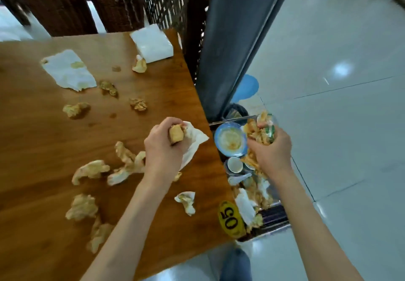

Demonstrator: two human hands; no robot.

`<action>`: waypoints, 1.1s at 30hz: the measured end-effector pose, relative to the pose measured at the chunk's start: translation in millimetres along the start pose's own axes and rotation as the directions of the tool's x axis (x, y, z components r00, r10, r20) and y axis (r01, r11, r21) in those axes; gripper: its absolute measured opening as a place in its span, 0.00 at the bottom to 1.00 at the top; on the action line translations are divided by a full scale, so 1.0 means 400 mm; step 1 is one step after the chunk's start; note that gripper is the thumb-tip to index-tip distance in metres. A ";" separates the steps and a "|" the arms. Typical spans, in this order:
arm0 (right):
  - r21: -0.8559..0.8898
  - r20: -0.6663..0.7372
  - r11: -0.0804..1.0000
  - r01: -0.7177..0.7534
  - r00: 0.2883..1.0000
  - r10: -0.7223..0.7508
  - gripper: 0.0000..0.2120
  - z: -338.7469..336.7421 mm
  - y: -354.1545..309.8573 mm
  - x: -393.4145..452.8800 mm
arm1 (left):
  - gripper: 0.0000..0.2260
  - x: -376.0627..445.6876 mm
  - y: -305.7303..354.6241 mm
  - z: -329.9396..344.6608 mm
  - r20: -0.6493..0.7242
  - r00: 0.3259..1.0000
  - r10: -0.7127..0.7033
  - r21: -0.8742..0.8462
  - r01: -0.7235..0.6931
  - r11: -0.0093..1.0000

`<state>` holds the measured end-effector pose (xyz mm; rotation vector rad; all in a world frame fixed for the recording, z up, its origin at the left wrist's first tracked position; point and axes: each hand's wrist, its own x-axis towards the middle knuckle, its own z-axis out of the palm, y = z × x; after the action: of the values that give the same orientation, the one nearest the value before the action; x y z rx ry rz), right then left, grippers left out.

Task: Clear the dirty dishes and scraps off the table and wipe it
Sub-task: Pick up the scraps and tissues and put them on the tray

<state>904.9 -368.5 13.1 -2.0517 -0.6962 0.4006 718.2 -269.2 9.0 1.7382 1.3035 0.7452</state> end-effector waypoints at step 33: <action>-0.236 0.534 0.881 -0.410 0.703 0.470 0.32 -0.189 0.779 0.184 | 0.23 -0.282 -0.139 0.864 0.163 0.514 -0.842 -0.290 0.841 0.457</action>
<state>1102.7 -507.9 -209.6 -2.1925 -0.5607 1.3459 947.2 -459.7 -206.7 0.6096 1.6911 0.3218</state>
